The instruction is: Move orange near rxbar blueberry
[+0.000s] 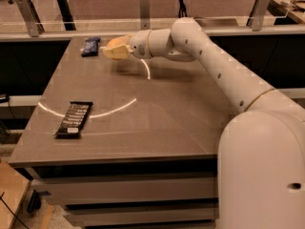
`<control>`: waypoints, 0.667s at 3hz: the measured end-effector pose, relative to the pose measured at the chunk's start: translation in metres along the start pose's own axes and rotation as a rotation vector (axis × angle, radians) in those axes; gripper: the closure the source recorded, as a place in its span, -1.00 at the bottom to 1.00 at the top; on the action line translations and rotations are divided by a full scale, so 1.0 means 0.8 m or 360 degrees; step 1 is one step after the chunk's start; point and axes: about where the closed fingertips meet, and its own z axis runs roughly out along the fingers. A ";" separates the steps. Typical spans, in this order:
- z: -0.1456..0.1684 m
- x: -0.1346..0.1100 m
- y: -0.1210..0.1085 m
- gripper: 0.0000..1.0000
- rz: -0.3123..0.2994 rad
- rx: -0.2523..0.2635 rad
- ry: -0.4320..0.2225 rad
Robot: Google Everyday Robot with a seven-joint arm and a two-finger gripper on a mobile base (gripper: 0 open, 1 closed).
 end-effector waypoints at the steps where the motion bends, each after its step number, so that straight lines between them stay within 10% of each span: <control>1: 0.021 0.011 -0.021 1.00 0.0016 0.0023 0.0021; 2: 0.039 0.023 -0.037 1.00 0.0032 0.0046 0.0044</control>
Offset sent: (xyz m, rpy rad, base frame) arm 0.0600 0.0143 -0.0375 -0.0354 0.0316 -0.0626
